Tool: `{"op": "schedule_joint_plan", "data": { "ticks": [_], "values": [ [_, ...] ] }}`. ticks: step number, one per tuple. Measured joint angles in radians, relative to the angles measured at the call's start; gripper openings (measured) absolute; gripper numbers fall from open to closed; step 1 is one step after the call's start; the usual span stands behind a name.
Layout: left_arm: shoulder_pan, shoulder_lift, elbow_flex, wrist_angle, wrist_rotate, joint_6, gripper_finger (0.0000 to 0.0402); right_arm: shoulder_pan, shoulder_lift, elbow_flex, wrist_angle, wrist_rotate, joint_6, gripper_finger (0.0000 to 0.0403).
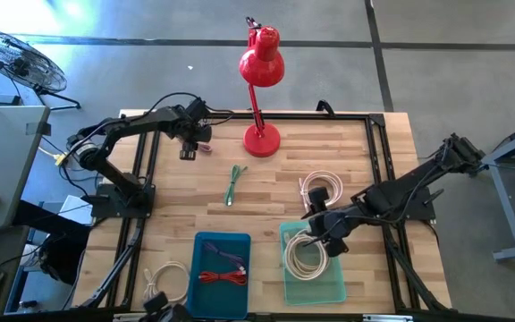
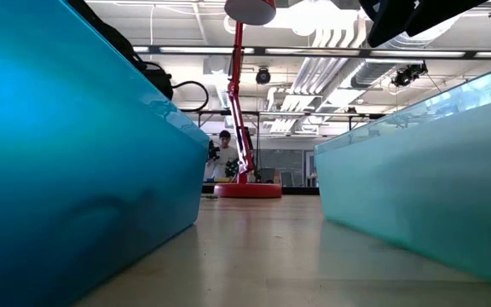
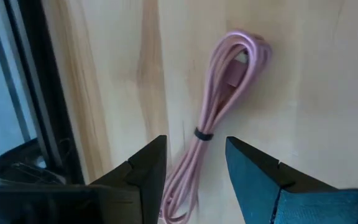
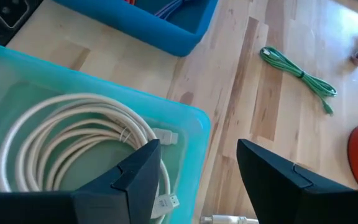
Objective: Pick & Place USB Port
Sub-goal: Put the pink charger cable into the blue bin
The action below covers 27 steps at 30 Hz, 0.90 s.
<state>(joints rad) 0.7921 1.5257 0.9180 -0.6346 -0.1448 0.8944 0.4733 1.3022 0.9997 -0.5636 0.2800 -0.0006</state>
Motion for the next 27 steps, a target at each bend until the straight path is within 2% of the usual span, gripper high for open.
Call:
{"op": "schedule_joint_plan", "data": {
  "ticks": [15,19,24,27],
  "values": [
    [0.001,0.143,0.003,0.006,0.002,0.024,0.0159,-0.009,0.0,0.0,0.006,-0.003,-0.008,0.0204],
    [0.0,0.157,0.005,0.019,-0.023,0.055,0.0159,-0.009,0.0,0.0,0.006,-0.003,-0.008,0.0204],
    [0.024,0.158,0.002,0.034,0.006,0.038,0.0157,-0.009,0.0,0.0,0.007,-0.003,-0.008,0.0204],
    [0.04,0.158,0.002,0.024,0.004,-0.001,0.0138,-0.009,0.0,0.0,0.007,-0.003,-0.007,0.0204]
  ]
}}
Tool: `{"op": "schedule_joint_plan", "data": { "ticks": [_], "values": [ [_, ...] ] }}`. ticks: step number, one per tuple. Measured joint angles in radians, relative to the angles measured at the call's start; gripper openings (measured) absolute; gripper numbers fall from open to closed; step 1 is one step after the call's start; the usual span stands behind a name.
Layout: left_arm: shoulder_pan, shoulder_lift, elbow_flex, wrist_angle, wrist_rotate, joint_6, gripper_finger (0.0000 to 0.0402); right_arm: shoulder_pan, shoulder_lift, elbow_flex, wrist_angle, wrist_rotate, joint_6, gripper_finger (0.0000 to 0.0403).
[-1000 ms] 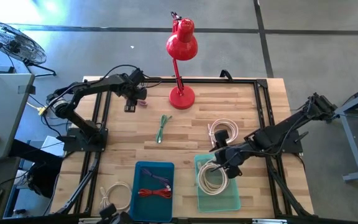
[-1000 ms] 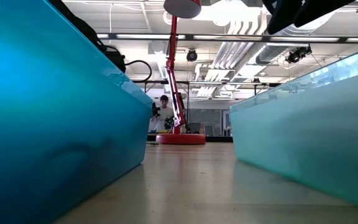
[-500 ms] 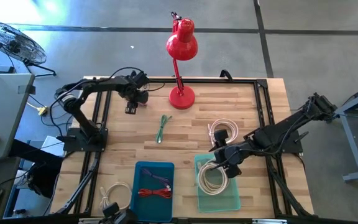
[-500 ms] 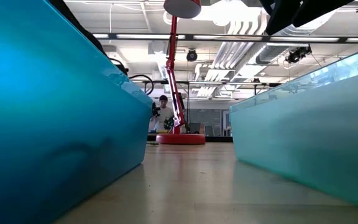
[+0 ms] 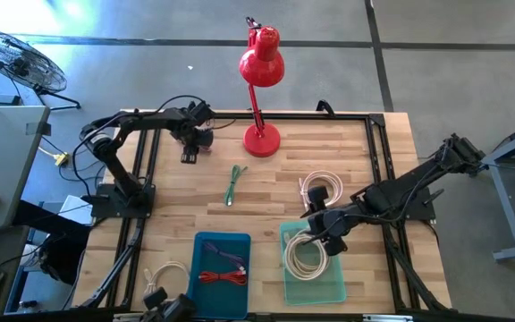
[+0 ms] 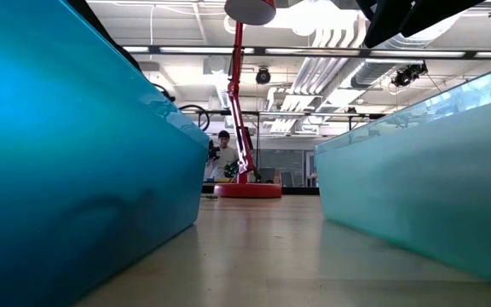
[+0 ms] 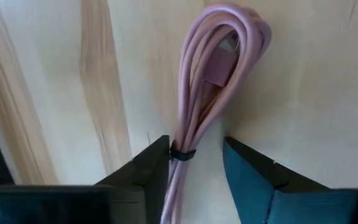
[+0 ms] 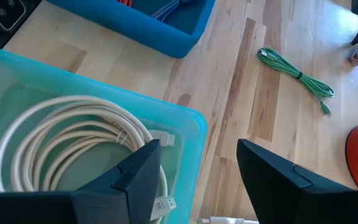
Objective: Pick & Place USB Port
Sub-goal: Put the pink charger cable into the blue bin
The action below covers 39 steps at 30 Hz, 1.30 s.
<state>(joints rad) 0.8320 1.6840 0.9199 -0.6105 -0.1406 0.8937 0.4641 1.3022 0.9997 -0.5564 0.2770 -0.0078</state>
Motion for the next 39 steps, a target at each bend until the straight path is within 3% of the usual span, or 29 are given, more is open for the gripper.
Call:
{"op": "schedule_joint_plan", "data": {
  "ticks": [6,9,13,21,31,39],
  "values": [
    [0.004,0.001,0.003,-0.026,-0.031,-0.035,0.0022,0.001,0.0,0.0,0.0,0.0,0.016,0.0204],
    [-0.003,0.001,0.002,-0.024,-0.055,-0.081,0.0018,0.001,0.0,0.0,0.0,0.0,0.034,0.0204],
    [-0.056,-0.011,-0.003,-0.054,-0.183,-0.138,0.0008,0.001,0.0,0.0,0.0,0.0,0.037,0.0204],
    [-0.222,-0.122,0.075,-0.338,-0.262,-0.262,0.0006,0.001,0.0,-0.001,-0.021,0.002,0.057,0.0204],
    [-0.62,-0.309,0.314,-0.692,-0.293,-0.61,0.0005,0.002,0.0,-0.001,-0.102,0.008,0.148,0.0204],
    [-1.034,-0.34,0.492,-0.645,-0.286,-0.875,0.0005,0.002,0.0,-0.001,-0.131,0.005,0.19,0.0204]
  ]
}}
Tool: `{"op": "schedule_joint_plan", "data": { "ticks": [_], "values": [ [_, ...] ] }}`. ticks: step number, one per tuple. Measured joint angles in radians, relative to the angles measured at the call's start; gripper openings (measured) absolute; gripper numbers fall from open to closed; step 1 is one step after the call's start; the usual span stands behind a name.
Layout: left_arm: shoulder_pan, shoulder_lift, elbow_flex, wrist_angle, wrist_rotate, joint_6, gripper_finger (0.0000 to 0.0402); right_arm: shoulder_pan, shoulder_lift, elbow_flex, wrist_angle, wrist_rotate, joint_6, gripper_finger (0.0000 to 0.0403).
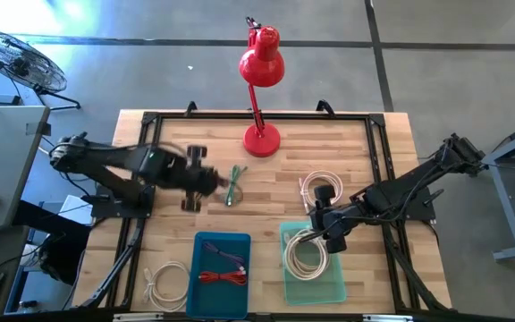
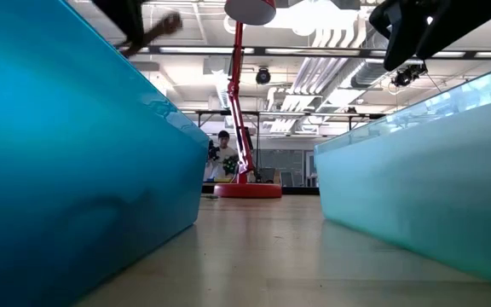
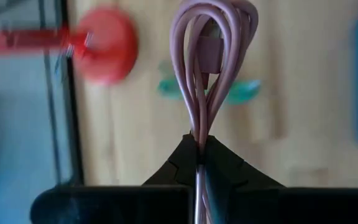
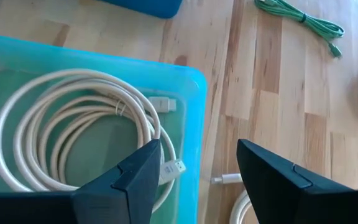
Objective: Pick & Place USB Port
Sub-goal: Put the pink charger cable into the blue bin
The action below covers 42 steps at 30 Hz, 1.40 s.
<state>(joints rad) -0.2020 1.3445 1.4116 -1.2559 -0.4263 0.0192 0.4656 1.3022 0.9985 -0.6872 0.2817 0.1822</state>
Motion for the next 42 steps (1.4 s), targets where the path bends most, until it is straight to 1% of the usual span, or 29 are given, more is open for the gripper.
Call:
{"op": "schedule_joint_plan", "data": {
  "ticks": [5,8,10,14,18,21,24,30,34,38,40,42],
  "values": [
    [-0.208,0.021,0.019,0.095,0.001,-0.135,0.0005,0.0,0.0,0.0,0.002,0.0,-0.004,0.0204],
    [-0.305,0.047,0.021,0.139,0.011,-0.217,0.0005,0.0,0.0,0.0,0.002,0.0,-0.005,0.0204],
    [-0.358,0.075,0.02,0.147,0.032,-0.276,0.0005,0.0,0.0,0.0,0.003,0.0,-0.006,0.0204],
    [-0.445,0.14,0.02,0.213,0.088,-0.366,0.0005,0.0,0.0,0.0,0.01,0.0,-0.005,0.0204],
    [-0.503,0.228,0.02,0.356,0.154,-0.365,0.0005,0.0,0.0,0.0,0.019,0.0,-0.008,0.0204],
    [-0.521,0.296,0.02,0.456,0.197,-0.323,0.0005,0.0,0.0,0.0,0.028,0.007,-0.011,0.0204],
    [-0.524,0.363,0.019,0.493,0.256,-0.29,0.0005,0.0,0.0,0.0,0.049,0.006,-0.014,0.0204],
    [-0.498,0.461,0.019,0.509,0.379,-0.268,0.0005,0.0,0.0,0.0,0.071,-0.002,-0.011,0.0204],
    [-0.47,0.494,0.019,0.508,0.434,-0.249,0.0005,0.0,0.0,0.0,0.072,-0.001,-0.002,0.0204],
    [-0.433,0.518,0.019,0.505,0.468,-0.233,0.0005,0.0,0.0,0.0,0.072,-0.001,0.011,0.0204],
    [-0.417,0.524,0.019,0.493,0.486,-0.233,0.0014,0.0,0.0,0.0,0.071,-0.001,0.021,0.0204],
    [-0.407,0.525,0.019,0.463,0.486,-0.233,0.003,0.0,0.0,0.0,0.071,-0.002,0.021,0.0204]
  ]
}}
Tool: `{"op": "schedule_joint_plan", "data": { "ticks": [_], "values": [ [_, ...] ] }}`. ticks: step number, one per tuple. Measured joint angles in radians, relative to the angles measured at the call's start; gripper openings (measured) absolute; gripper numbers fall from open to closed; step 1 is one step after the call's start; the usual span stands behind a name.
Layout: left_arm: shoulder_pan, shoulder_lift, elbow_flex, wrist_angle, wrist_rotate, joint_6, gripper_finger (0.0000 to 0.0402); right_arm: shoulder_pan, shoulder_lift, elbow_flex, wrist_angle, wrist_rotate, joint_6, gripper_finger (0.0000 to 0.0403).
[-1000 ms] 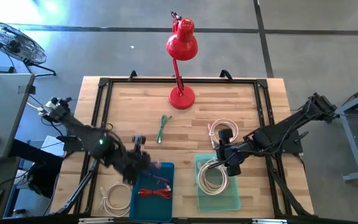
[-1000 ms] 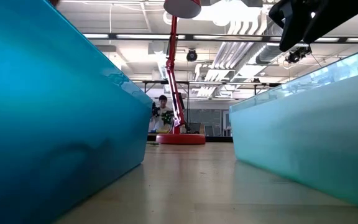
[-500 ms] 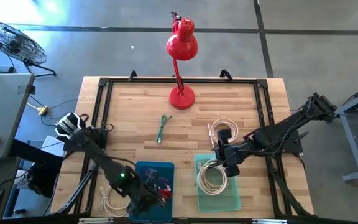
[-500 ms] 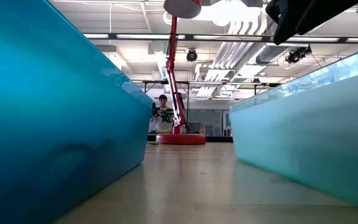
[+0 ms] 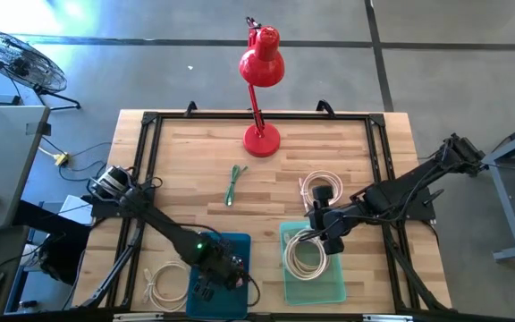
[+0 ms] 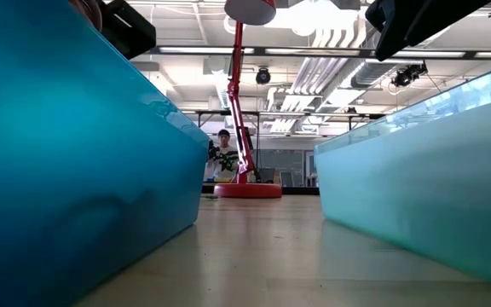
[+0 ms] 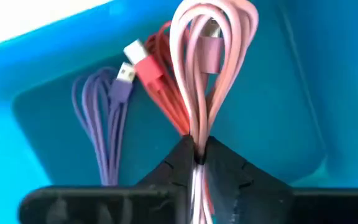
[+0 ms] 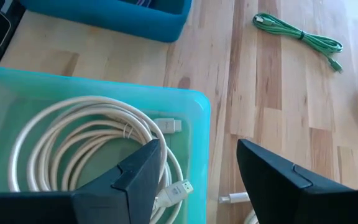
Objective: Pick & Place USB Port
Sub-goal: Put the pink charger cable into the blue bin, then put the white USB cable into the green bin
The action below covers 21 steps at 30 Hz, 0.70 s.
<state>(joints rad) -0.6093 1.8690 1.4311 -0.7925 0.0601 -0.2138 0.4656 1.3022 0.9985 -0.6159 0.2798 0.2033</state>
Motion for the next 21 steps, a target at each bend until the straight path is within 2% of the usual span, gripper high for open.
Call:
{"op": "schedule_joint_plan", "data": {
  "ticks": [6,15,18,21],
  "values": [
    [0.008,0.0,0.0,-0.047,-0.088,-0.053,0.0091,0.0,0.0,0.0,-0.001,-0.002,-0.001,0.0204],
    [0.008,0.0,0.0,-0.028,-0.114,-0.103,0.0169,0.011,0.0,0.0,-0.009,0.002,0.006,0.0204],
    [0.011,0.0,0.002,-0.042,-0.115,-0.106,0.0179,0.011,0.0,0.001,-0.009,0.046,0.011,0.0204],
    [0.019,0.0,0.028,-0.098,-0.146,-0.106,0.0181,0.004,0.0,0.016,-0.011,0.152,0.031,0.0204]
  ]
}}
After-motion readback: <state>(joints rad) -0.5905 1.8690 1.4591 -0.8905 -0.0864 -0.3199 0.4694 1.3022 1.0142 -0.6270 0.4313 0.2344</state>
